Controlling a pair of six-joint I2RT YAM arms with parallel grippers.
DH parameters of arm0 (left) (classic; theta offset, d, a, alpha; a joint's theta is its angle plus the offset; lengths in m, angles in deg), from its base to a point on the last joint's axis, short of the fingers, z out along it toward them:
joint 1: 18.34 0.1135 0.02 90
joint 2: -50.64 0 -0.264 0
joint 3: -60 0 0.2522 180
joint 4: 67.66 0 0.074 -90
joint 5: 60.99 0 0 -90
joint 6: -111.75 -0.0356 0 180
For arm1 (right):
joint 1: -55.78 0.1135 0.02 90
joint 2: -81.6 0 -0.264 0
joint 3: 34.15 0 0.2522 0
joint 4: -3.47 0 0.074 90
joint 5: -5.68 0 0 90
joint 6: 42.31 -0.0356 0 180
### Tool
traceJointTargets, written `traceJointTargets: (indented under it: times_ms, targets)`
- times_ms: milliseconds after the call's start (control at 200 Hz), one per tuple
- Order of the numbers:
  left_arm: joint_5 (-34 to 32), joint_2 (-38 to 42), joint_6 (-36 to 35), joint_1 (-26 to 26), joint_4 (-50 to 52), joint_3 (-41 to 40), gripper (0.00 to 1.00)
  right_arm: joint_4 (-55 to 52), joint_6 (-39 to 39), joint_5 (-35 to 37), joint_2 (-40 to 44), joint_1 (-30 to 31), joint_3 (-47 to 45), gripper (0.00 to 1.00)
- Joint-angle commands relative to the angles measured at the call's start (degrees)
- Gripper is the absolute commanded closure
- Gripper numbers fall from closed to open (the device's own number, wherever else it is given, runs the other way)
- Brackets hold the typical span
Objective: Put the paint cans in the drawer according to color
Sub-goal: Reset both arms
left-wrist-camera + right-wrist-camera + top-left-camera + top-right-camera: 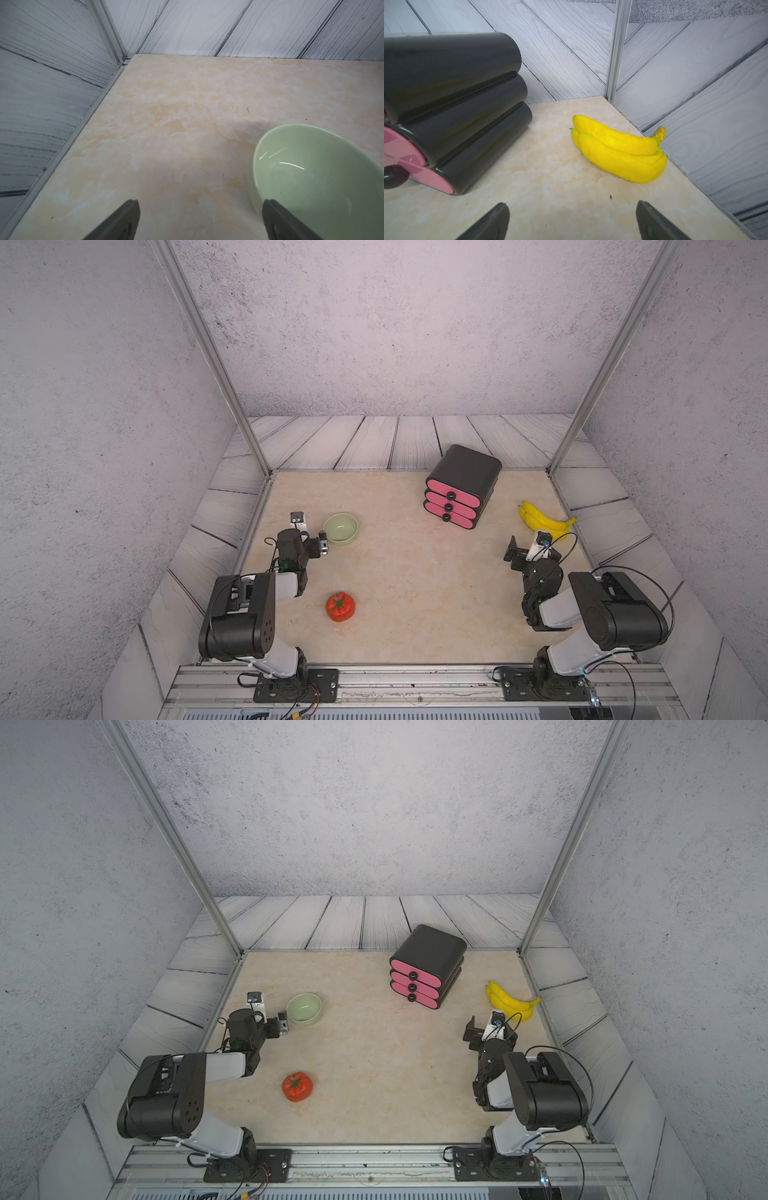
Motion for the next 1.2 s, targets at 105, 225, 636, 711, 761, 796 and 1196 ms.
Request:
traceJointTargets:
  times_ms: [105, 225, 636, 711, 761, 796, 1196]
  targets:
    - [0.47, 0.71, -0.86, -0.20, -0.17, 0.79, 0.01, 1.86, -0.27, 0.92, -1.24, -0.03, 0.36, 0.01]
    - [0.47, 0.71, -0.86, -0.15, -0.18, 0.78, 0.02, 1.24, -0.52, 2.64, -2.89, -0.21, 2.50, 0.01]
    - [0.46, 0.71, -0.88, -0.17, -0.14, 0.79, 0.01, -28.59, 0.93, 0.99, 1.07, 0.54, 15.44, 0.01]
    - [0.43, 0.76, -0.86, -0.19, -0.16, 0.76, 0.02, -26.46, 1.84, -0.26, 1.19, 0.67, 14.41, 0.01]
    - [0.54, 0.71, -0.86, -0.15, -0.18, 0.79, 0.02, -20.68, 1.66, 0.35, 0.80, 0.63, 11.81, 0.01]
    - [0.51, 0.72, -0.84, -0.22, -0.17, 0.77, 0.01, -16.00, 1.35, 1.14, 0.52, 0.59, 9.57, 0.01]
    - [0.47, 0.71, -0.84, -0.20, -0.18, 0.74, 0.02, 0.81, 1.37, 0.96, -2.15, 0.64, 2.04, 0.01]
